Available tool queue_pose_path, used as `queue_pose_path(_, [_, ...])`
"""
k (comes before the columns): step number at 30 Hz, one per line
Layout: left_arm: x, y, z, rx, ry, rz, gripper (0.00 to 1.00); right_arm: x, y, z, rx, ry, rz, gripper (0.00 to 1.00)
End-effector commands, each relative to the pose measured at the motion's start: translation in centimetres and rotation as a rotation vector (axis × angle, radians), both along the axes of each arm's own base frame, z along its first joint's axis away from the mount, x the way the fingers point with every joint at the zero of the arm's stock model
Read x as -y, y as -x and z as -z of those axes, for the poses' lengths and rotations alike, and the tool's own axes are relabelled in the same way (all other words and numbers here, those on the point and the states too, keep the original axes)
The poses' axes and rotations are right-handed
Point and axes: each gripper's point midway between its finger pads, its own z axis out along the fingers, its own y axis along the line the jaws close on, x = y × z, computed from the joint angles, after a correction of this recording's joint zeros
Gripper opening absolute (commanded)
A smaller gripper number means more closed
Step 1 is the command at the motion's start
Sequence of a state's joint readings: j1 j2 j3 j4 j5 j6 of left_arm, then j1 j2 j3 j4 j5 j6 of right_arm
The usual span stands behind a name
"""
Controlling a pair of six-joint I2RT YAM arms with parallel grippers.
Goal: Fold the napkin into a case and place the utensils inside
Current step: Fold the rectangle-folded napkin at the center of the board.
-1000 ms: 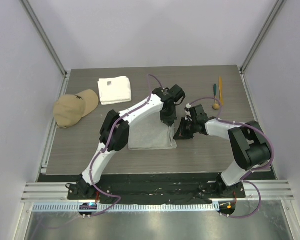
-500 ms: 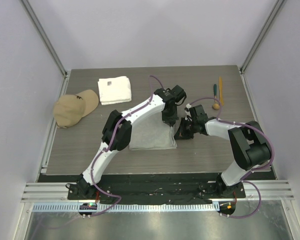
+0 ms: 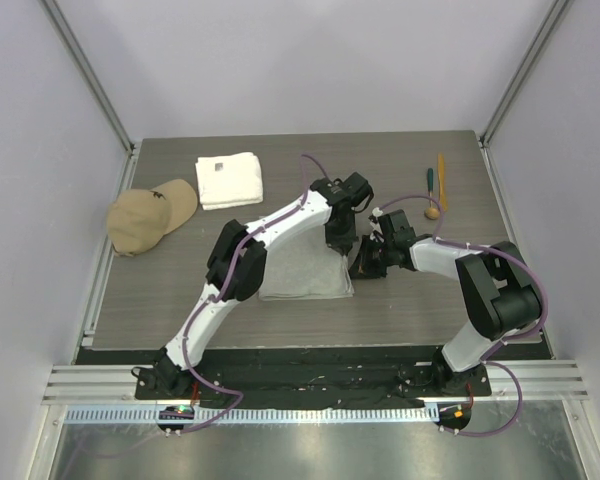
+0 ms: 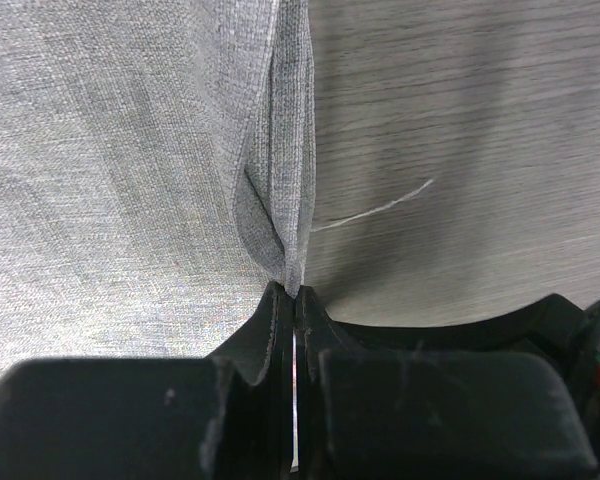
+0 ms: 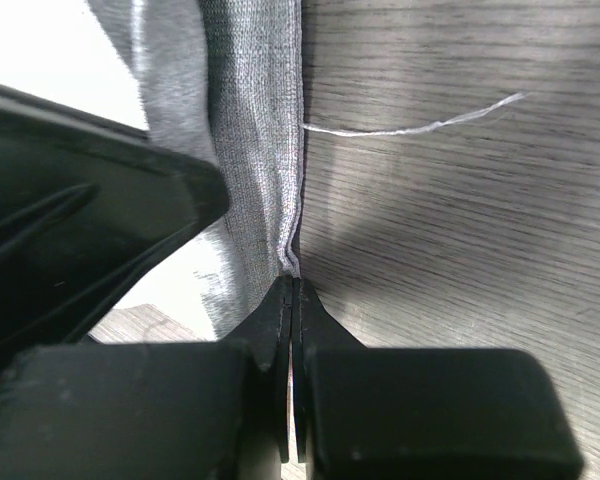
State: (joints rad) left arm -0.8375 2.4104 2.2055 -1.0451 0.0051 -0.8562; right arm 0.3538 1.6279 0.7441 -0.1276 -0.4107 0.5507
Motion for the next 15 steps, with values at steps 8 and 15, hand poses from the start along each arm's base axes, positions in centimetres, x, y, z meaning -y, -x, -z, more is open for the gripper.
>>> queue_pose_path(8, [1.4, 0.1, -0.5, 0.014, 0.041, 0.041, 0.0, 0.6, 0.4, 0.3, -0.003, 0.036, 0.01, 0.01])
queue_pose_path(15, [0.0, -0.4, -2.2, 0.094, 0.028, 0.066, 0.32, 2.7, -0.3, -1.6, 0.037, 0.089, 0.023, 0.02])
